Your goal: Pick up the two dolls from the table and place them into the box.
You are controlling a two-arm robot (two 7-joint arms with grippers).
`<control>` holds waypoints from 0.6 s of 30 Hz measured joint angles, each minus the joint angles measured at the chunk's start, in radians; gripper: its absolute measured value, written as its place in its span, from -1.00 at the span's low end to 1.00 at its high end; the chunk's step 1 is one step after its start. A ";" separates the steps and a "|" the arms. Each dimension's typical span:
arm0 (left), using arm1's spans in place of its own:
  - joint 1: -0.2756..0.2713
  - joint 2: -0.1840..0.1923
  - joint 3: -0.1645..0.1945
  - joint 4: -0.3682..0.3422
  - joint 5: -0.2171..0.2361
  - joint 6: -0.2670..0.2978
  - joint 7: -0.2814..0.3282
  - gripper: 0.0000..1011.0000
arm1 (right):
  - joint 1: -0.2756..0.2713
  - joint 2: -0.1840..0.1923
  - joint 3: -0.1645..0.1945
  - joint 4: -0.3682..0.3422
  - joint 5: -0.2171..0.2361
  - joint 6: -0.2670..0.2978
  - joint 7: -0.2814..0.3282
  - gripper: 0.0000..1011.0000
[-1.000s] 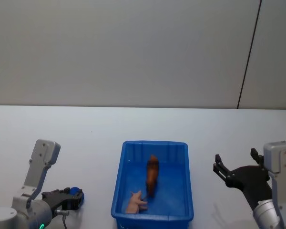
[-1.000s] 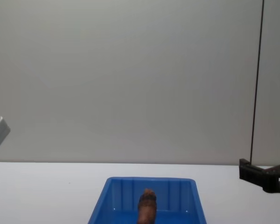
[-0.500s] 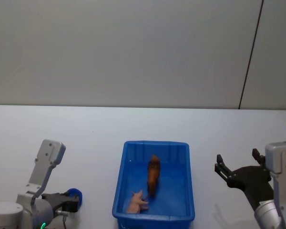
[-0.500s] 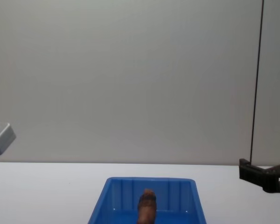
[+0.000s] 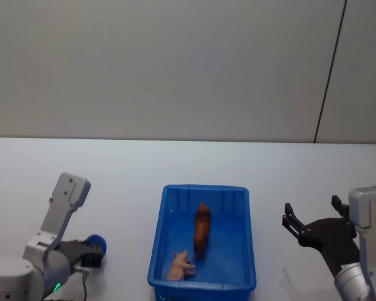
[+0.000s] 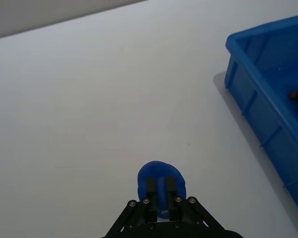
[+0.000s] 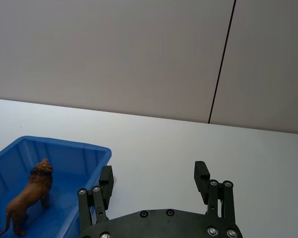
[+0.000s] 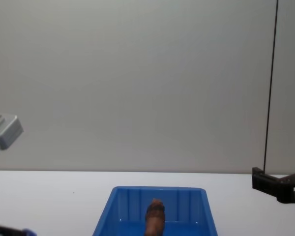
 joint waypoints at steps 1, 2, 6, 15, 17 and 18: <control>0.000 0.001 0.000 -0.002 0.004 -0.005 -0.002 -0.79 | 0.000 0.000 0.000 0.000 0.000 0.000 0.000 0.98; -0.001 0.002 0.000 -0.007 0.015 -0.019 -0.008 -0.80 | 0.000 0.000 0.000 0.000 0.000 0.000 0.000 0.98; -0.002 0.004 0.000 -0.017 0.036 -0.054 -0.023 -0.84 | 0.000 0.000 0.000 0.000 0.000 0.000 0.000 0.98; -0.006 0.013 -0.001 -0.030 0.074 -0.176 -0.099 -0.86 | 0.000 0.000 0.000 0.000 0.000 0.000 0.000 0.98; -0.007 0.014 -0.001 -0.030 0.080 -0.209 -0.126 -0.86 | 0.000 0.000 0.000 0.000 0.000 0.000 0.000 0.98; -0.007 0.015 -0.001 -0.030 0.081 -0.219 -0.135 -0.86 | 0.000 0.000 0.000 0.000 0.000 0.000 0.000 0.98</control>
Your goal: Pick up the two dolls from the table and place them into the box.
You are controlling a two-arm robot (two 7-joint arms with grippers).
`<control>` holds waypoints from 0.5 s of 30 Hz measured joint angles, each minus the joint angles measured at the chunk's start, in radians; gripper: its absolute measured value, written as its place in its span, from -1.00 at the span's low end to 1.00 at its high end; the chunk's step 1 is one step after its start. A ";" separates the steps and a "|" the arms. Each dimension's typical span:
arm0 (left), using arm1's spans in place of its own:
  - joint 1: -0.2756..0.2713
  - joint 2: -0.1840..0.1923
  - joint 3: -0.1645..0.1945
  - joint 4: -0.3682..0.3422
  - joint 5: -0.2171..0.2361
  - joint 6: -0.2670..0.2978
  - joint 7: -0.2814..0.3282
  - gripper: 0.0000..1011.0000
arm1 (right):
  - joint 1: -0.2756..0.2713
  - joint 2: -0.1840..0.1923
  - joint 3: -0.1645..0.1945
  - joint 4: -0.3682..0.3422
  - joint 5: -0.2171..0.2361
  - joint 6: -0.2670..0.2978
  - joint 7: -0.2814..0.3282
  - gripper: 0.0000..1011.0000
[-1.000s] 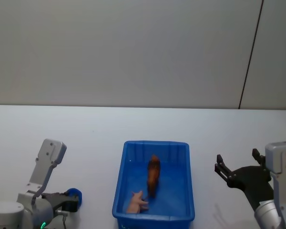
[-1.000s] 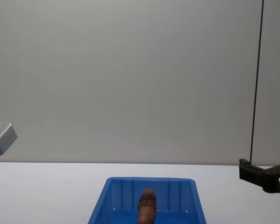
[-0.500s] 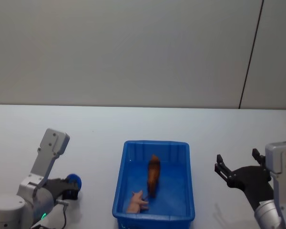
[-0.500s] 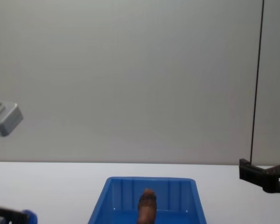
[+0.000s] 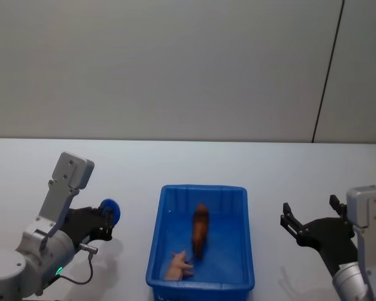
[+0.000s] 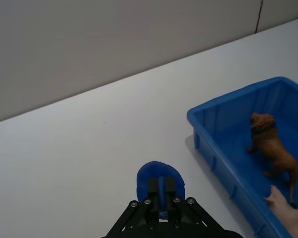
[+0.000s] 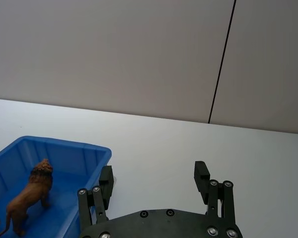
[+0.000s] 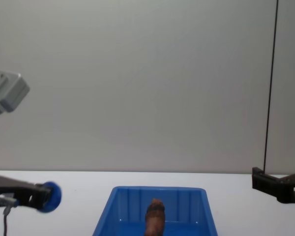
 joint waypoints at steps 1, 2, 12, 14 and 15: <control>-0.001 0.001 0.000 0.000 0.001 -0.009 -0.008 -0.86 | 0.000 0.000 0.000 0.000 0.000 0.000 0.000 0.98; -0.001 0.001 0.000 0.000 0.002 -0.019 -0.017 -0.86 | 0.000 0.000 0.000 0.000 0.000 0.000 0.000 0.98; -0.008 0.006 0.000 0.022 0.005 -0.159 -0.159 -0.86 | 0.000 0.000 0.000 0.000 0.000 0.000 0.000 0.98; -0.009 0.006 0.001 0.026 0.003 -0.179 -0.185 -0.86 | 0.000 0.000 0.000 0.000 0.000 0.000 0.000 0.98; -0.010 0.006 0.001 0.028 0.001 -0.187 -0.195 -0.86 | 0.000 0.000 0.000 0.000 0.000 0.000 0.000 0.98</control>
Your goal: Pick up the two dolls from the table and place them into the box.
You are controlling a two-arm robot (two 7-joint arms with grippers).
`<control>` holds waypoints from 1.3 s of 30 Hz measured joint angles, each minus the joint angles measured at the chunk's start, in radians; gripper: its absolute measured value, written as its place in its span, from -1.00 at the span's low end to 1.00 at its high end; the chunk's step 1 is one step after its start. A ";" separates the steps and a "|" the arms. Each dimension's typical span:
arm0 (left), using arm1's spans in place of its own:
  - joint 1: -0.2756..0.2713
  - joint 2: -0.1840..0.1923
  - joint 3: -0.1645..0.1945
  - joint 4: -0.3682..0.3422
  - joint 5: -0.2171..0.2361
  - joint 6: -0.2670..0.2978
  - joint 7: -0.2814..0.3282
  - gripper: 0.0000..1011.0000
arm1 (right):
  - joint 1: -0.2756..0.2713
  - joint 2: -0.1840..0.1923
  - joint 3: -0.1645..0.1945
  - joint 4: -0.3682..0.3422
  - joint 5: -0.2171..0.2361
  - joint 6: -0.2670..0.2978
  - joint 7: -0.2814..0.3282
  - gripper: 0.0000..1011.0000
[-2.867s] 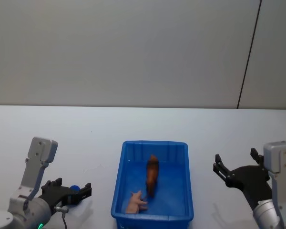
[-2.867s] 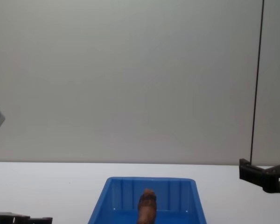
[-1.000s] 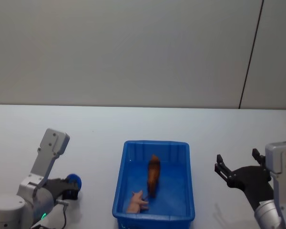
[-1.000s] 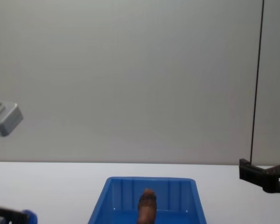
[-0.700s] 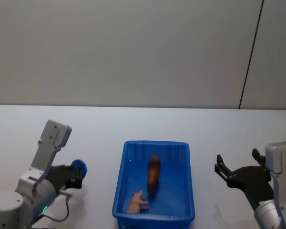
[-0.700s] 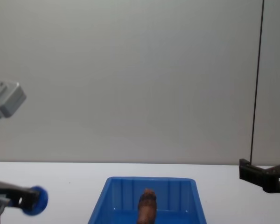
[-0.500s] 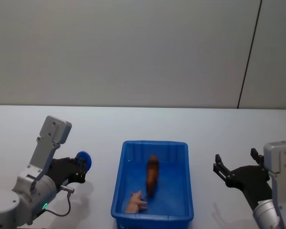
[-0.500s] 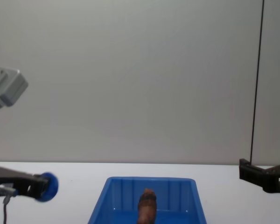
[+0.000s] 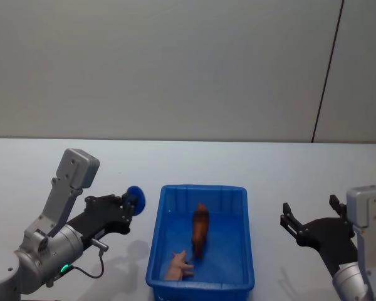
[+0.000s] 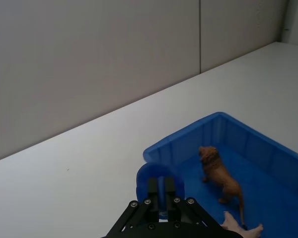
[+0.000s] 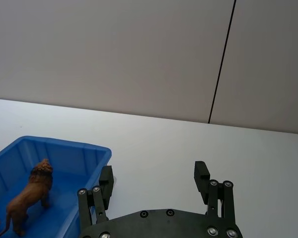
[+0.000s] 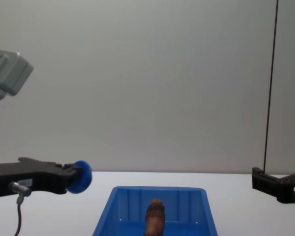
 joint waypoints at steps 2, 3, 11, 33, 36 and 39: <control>-0.003 0.000 0.001 0.007 -0.004 -0.028 -0.036 -0.86 | 0.000 0.000 0.000 0.000 0.000 0.000 0.000 0.98; -0.003 0.000 0.002 0.010 -0.005 -0.036 -0.047 -0.86 | 0.000 0.000 0.000 0.000 0.000 0.000 0.000 0.98; -0.016 -0.005 0.009 0.043 -0.021 -0.123 -0.174 -0.86 | 0.000 0.000 0.000 0.000 0.000 0.000 0.000 0.98; -0.091 -0.053 0.045 0.181 -0.067 -0.305 -0.541 0.18 | 0.000 0.000 0.000 0.000 0.000 0.000 0.000 0.98; -0.102 -0.061 0.051 0.199 -0.073 -0.324 -0.581 0.41 | 0.000 0.000 0.000 0.000 0.000 0.000 0.000 0.98; -0.110 -0.068 0.056 0.214 -0.078 -0.339 -0.613 0.61 | 0.000 0.000 0.000 0.000 0.000 0.000 0.000 0.98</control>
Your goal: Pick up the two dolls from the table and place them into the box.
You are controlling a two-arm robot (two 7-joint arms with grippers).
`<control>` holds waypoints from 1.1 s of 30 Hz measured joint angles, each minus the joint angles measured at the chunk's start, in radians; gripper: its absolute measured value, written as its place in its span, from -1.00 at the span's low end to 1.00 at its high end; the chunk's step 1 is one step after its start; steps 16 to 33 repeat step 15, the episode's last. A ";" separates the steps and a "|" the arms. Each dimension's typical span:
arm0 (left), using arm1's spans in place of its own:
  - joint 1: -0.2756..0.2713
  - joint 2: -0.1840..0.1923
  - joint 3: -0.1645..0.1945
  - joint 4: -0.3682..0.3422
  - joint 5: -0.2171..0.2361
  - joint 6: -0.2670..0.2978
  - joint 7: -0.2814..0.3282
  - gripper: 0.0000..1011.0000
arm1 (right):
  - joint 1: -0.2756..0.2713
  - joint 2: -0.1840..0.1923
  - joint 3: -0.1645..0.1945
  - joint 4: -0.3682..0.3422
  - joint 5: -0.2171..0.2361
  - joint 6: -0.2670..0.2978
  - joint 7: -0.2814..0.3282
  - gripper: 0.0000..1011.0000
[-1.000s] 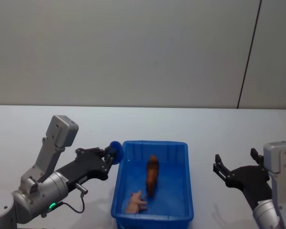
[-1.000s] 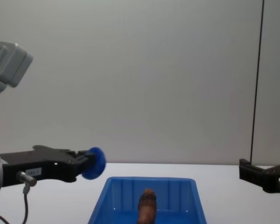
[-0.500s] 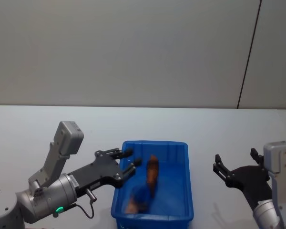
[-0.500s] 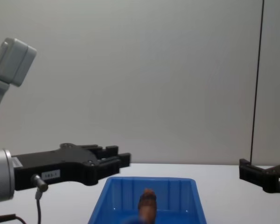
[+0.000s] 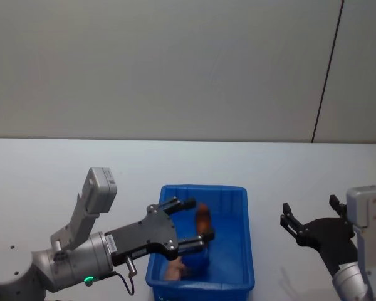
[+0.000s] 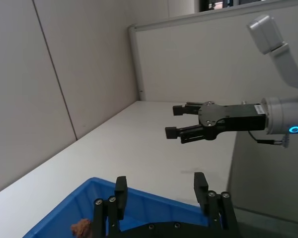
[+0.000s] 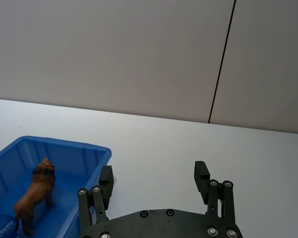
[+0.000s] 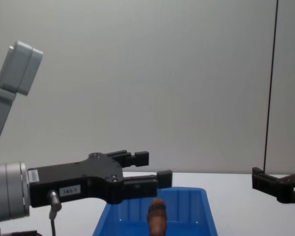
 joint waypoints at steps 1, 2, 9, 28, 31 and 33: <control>-0.002 -0.001 0.001 0.003 -0.001 -0.003 -0.006 0.61 | 0.000 0.000 0.000 0.000 0.000 0.000 0.000 0.98; -0.003 -0.002 0.002 0.006 -0.002 -0.006 -0.011 0.68 | 0.000 0.000 0.000 0.000 0.000 0.000 0.000 0.98; -0.014 -0.011 0.008 0.026 -0.008 -0.025 -0.054 0.98 | 0.000 0.000 0.000 0.000 0.000 0.000 0.000 0.98; -0.020 -0.016 0.011 0.037 -0.011 -0.036 -0.076 0.98 | 0.000 0.000 0.000 0.000 0.000 0.000 0.000 0.98; -0.020 -0.016 0.011 0.037 -0.011 -0.036 -0.076 0.98 | 0.000 0.000 0.000 0.000 0.000 0.000 0.000 0.98; -0.020 -0.016 0.011 0.037 -0.011 -0.036 -0.076 0.98 | 0.000 0.000 0.000 0.000 0.000 0.000 0.000 0.98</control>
